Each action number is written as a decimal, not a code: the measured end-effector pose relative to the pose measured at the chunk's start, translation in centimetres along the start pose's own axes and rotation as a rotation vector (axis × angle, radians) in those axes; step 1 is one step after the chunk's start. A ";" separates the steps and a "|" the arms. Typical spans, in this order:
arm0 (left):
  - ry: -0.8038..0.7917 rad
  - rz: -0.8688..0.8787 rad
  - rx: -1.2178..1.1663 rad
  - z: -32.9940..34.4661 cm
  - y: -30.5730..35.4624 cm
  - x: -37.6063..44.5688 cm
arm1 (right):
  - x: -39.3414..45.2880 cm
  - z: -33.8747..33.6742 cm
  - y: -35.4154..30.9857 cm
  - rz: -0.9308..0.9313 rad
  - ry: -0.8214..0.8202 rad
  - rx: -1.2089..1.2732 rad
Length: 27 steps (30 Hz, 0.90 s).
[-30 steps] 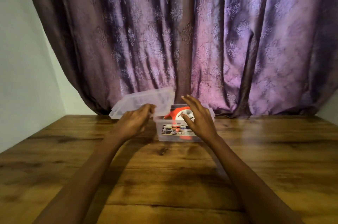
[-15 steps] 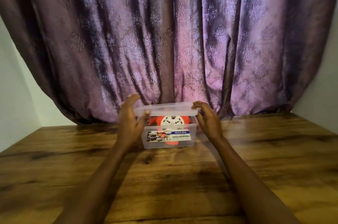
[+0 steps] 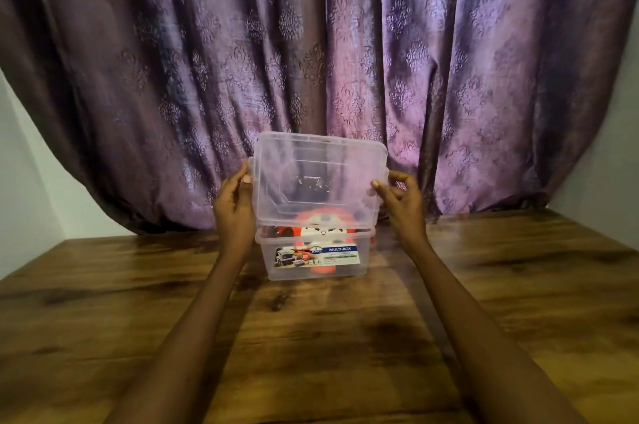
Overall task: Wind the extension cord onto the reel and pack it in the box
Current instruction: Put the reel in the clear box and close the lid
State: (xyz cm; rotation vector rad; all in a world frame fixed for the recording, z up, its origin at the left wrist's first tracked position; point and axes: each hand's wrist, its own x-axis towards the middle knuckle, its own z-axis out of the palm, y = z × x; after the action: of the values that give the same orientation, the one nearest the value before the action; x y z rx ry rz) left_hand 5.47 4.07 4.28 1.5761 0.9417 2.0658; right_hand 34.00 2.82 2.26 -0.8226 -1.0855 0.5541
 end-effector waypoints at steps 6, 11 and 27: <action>0.030 -0.318 -0.085 0.2 -1.1 0.6 | 1.2 -0.1 1.6 0.070 0.039 -0.154; -0.015 -0.558 -0.160 -0.4 -3.5 0.1 | 0.8 -0.1 3.0 0.199 -0.028 -0.295; -0.135 -1.082 -0.128 -1.8 -7.6 1.4 | -0.3 -0.1 2.5 0.587 -0.059 -0.135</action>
State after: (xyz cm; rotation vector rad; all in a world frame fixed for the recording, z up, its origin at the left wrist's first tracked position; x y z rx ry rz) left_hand 2.63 9.80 -0.33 0.7937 1.2017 1.1955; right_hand 33.98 4.08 0.07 -1.2620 -0.9348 1.0073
